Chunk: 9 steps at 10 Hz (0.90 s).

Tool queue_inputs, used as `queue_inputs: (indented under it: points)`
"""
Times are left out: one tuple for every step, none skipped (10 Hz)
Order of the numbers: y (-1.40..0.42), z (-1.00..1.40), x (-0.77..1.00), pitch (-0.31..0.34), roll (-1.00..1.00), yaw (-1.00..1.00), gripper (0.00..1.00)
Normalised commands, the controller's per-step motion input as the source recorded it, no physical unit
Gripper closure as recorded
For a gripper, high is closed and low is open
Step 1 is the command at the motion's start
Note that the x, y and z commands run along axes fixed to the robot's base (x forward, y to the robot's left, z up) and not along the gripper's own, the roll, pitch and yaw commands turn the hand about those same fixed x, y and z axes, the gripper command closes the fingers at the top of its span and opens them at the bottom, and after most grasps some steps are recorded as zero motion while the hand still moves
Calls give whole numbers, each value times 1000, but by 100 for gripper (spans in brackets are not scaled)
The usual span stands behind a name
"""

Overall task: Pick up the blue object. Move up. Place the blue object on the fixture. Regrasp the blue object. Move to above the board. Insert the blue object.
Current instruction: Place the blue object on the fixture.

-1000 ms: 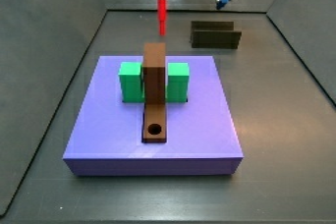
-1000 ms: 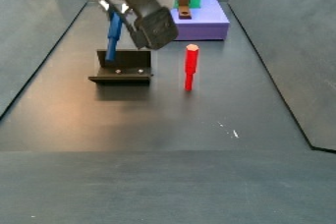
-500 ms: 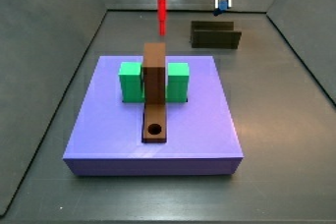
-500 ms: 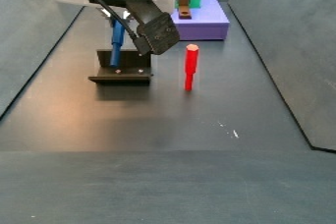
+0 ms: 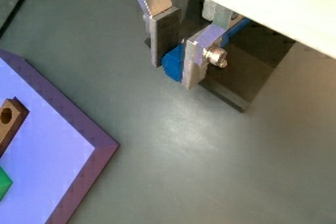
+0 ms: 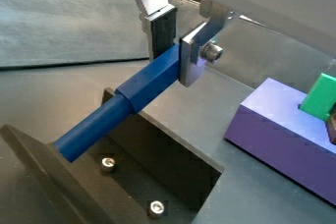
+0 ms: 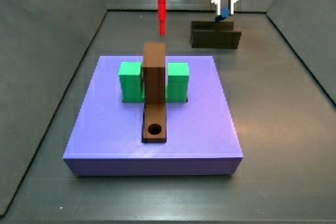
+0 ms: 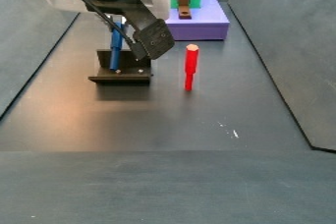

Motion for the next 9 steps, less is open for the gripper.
queue_inputs:
  points:
    - [-109,-111,17,0,-197,-29,100]
    - [-89,-160,0,0,-229,-43,100]
    - [-46,-206,0,0,-237,-60,100]
    - [0,-220,0,0,-180,-49,100]
    - [0,-234,0,0,-126,-34,100]
    - [9,-237,0,0,-14,0,100]
    - [23,-246,0,0,0,0,100]
    - [34,-223,0,0,0,0,100]
    - [57,-191,0,0,0,0,100]
